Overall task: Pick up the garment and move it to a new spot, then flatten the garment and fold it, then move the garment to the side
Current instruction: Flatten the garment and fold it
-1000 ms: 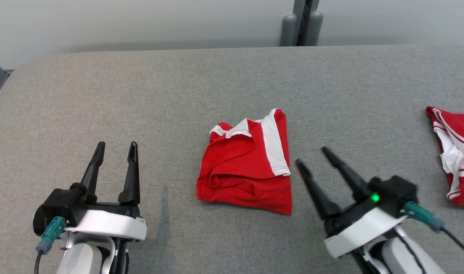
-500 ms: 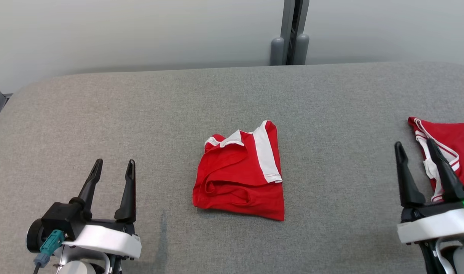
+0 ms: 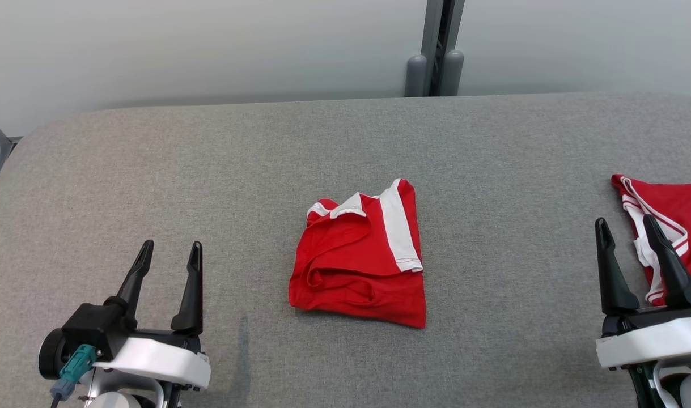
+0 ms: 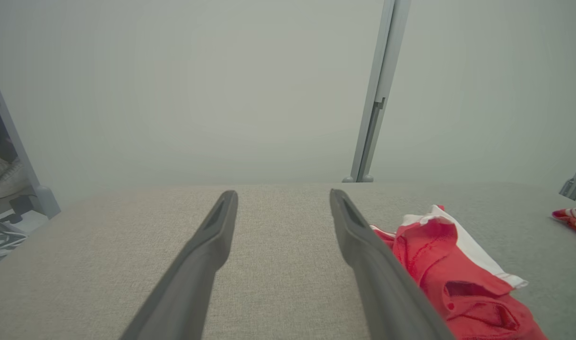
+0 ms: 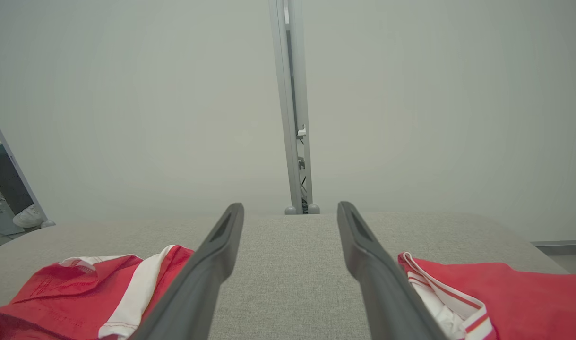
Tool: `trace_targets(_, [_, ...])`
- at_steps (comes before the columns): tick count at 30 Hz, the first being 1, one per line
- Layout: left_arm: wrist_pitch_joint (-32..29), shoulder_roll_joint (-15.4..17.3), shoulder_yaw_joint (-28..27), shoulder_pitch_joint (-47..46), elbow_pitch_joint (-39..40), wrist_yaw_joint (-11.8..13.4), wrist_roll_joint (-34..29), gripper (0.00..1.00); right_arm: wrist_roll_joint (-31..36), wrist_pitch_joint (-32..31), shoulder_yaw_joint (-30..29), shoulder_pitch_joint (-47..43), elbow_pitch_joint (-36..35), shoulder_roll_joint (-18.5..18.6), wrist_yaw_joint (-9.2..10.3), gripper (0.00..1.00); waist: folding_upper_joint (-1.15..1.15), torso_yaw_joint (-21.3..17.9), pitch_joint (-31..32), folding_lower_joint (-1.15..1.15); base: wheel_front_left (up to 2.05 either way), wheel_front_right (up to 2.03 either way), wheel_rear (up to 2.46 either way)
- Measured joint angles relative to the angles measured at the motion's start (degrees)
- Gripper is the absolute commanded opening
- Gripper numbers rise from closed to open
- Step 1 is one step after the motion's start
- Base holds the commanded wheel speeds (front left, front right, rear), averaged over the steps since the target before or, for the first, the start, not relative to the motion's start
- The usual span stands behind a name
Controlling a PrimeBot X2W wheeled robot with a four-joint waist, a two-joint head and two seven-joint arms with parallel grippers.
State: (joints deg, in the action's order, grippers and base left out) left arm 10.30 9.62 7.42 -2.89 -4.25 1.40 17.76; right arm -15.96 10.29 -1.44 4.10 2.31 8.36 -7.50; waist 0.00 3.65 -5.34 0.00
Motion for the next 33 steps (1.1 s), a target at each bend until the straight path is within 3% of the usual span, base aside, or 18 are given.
trace_targets(2, [0.05,0.0,0.12,-0.21,-0.11,-0.01,0.04,1.0,0.08,-0.19,-0.04,0.09,0.03,0.03,0.0,0.95,0.0,0.07,-0.19,0.0,0.0,0.0,0.0])
trace_targets(3, [0.05,0.01,0.18,-0.32,-0.09,-0.01,0.07,1.0,0.12,-0.29,0.0,0.24,0.09,0.12,0.0,0.38,0.0,0.12,-0.31,0.0,0.0,0.0,0.0])
trace_targets(4, [0.05,0.01,0.25,-0.46,-0.07,0.0,0.07,1.0,0.11,-0.71,0.34,0.54,0.27,0.41,0.0,0.0,0.0,0.19,-0.45,0.0,0.0,0.0,0.0])
trace_targets(10, [0.32,-0.1,0.9,-2.01,0.2,0.0,0.07,1.0,-0.96,-3.14,5.08,3.75,4.47,2.67,0.0,0.0,0.0,1.13,-2.08,0.0,0.0,0.0,0.0])
trace_targets(20, [1.91,-1.8,2.91,-5.82,-1.93,-1.14,0.53,1.0,-7.01,-2.96,25.65,15.95,23.12,3.15,0.0,0.0,0.0,5.25,-6.58,0.0,0.0,0.0,0.0])
trace_targets(26, [2.94,-2.7,3.74,-7.04,-3.78,-1.83,0.73,1.0,-10.9,0.05,31.83,20.36,31.41,3.13,0.0,0.0,0.0,7.68,-8.08,0.0,0.0,0.0,0.0])
trace_targets(33, [3.72,-3.03,3.81,-7.66,-4.83,-1.87,0.89,1.0,-14.4,2.7,37.15,23.68,34.31,3.65,0.0,0.0,0.0,8.35,-8.85,0.0,0.0,0.0,0.0])
